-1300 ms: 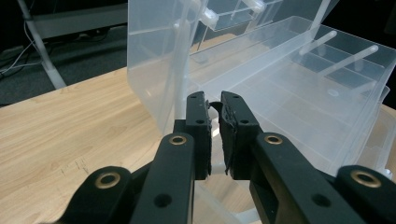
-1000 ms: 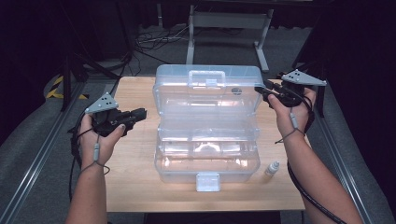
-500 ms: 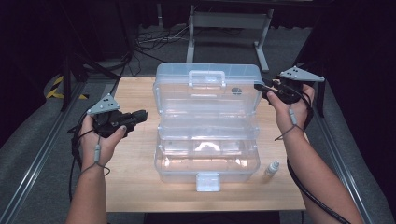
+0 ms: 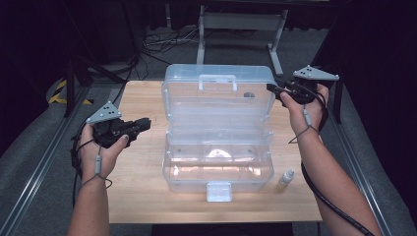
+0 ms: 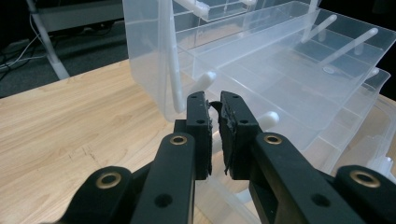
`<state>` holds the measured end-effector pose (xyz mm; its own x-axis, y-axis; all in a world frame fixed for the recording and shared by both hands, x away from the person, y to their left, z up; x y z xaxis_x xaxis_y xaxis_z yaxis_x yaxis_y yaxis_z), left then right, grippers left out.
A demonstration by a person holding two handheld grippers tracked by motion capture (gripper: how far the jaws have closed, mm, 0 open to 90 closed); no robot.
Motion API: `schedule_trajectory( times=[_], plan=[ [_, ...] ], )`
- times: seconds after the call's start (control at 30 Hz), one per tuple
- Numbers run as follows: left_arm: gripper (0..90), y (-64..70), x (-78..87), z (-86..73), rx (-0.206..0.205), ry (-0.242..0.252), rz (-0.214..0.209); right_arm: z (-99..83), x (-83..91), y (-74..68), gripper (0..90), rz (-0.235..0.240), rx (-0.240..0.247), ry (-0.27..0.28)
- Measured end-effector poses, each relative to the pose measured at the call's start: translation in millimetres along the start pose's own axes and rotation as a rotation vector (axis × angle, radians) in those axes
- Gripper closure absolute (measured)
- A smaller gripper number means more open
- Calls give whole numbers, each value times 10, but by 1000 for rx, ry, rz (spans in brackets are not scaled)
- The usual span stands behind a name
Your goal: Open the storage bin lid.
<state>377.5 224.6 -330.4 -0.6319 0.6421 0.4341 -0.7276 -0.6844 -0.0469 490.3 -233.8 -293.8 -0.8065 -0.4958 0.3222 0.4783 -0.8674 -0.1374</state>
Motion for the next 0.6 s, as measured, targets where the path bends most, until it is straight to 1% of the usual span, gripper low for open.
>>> schedule_trajectory(
  times=[0.07, 0.27, 0.53, 0.6],
  plan=[
    [825, -5, 1, -10, 4, -5, 0, 3, -17, 12, 666, 5, -2, 0],
    [823, -7, -5, -30, 9, -18, -6, 15, -61, 40, 684, -3, 12, -10],
    [822, -11, -18, -52, 13, -24, -9, 47, -94, 46, 702, -22, 22, -47],
    [823, -15, -11, -55, 16, -22, -8, 55, -116, 64, 702, -19, 11, -54]
  ],
)
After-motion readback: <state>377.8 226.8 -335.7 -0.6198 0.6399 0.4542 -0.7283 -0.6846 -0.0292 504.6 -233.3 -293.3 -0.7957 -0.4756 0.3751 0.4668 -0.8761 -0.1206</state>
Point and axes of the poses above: each handheld gripper's, and its own axes: x roughly backward along the jaws, z roughly out of its top, y roughly to its right, the point moved 3 cm from there along -x, roughly forward along the jaws, and after that the axes turned 10 degrees about -x, right-handed, at the moved point
